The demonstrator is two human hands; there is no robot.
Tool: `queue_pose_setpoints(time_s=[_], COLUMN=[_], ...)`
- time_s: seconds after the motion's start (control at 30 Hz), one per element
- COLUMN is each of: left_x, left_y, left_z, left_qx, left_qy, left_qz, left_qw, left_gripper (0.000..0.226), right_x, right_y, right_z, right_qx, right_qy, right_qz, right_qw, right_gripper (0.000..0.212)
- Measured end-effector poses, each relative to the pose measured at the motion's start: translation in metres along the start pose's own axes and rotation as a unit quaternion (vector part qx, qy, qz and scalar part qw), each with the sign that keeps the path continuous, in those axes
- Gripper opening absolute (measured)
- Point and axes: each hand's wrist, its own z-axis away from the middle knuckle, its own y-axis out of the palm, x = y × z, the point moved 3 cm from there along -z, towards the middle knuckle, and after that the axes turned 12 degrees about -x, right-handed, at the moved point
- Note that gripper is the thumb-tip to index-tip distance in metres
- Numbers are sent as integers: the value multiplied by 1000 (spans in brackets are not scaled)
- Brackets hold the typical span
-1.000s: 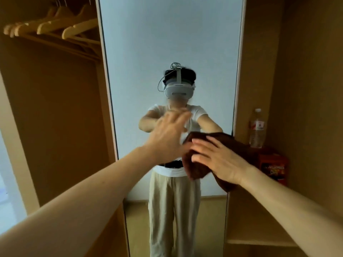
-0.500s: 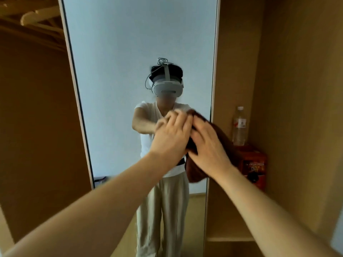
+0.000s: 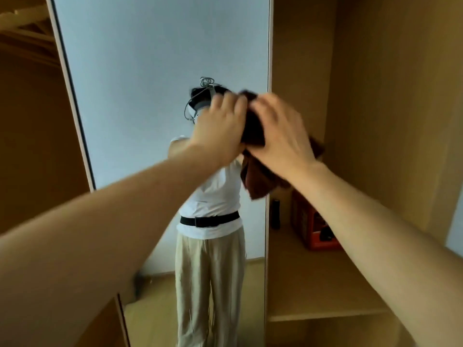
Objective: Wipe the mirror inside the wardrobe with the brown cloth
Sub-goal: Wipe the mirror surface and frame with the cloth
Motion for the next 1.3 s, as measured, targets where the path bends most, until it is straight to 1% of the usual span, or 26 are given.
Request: queue_pose_setpoints(time_s=[0.03, 0.1, 0.17, 0.23, 0.3, 0.33, 0.43, 0.5, 0.53, 0.57, 0.63, 0.8, 0.87, 0.97, 1.03, 1.13, 1.2, 1.3], left_x=[5, 11, 9, 3, -3, -8, -27, -36, -38, -39, -37, -8, 3, 14, 15, 13, 6, -11], left_y=[-8, -14, -7, 9, 27, 35, 52, 58, 58, 57, 50, 22, 4, -12, -13, 2, 14, 33], left_z=[-16, -26, -9, 23, 58, 77, 135, 159, 162, 159, 139, 43, 3, -35, -33, 0, 33, 91], left_qx=[4, 5, -9, -29, -55, -55, -9, 34, 48, 50, 35, -33, -50, -37, -45, -76, -87, -55], left_qy=[-30, -54, -28, 13, 41, 50, 72, 77, 79, 86, 94, 54, 29, -9, -5, 38, 64, 91], left_qz=[5, 5, 7, 12, -1, -4, 17, 26, 28, 26, 8, -89, -87, -78, -70, -45, -34, -6], left_qw=[1000, 999, 1000, 999, 998, 997, 997, 996, 995, 995, 995, 994, 995, 996, 997, 995, 994, 994], left_gripper=[75, 72, 73, 72, 67, 63, 61, 62, 58, 53, 45, 60, 66, 65, 64, 61, 58, 58], right_x=[-3, -3, 2, 8, 15, 19, 31, 37, 36, 33, 26, 8, 0, -4, -1, 6, 13, 27], right_y=[-6, -8, -1, 9, 18, 21, 24, 24, 23, 23, 19, 1, -5, -9, -8, -1, 5, 7], right_z=[-15, -21, 0, 36, 77, 98, 158, 181, 184, 180, 156, 43, -5, -47, -44, -3, 36, 100], right_qx=[-20, -33, -33, -24, -13, -8, 35, 83, 102, 112, 105, 15, -14, -52, -71, -81, -53, 19], right_qy=[31, 45, 59, 96, 124, 133, 145, 137, 129, 118, 94, 53, 43, 51, 63, 58, 62, 70], right_qz=[2, 11, -2, -30, -50, -55, -46, -24, -15, -4, 20, 28, 34, 30, 18, 6, -2, 4], right_qw=[999, 998, 998, 995, 991, 990, 988, 987, 986, 987, 990, 998, 998, 997, 995, 995, 997, 997], right_gripper=[65, 60, 59, 61, 62, 63, 63, 61, 59, 57, 52, 41, 37, 31, 31, 35, 39, 46])
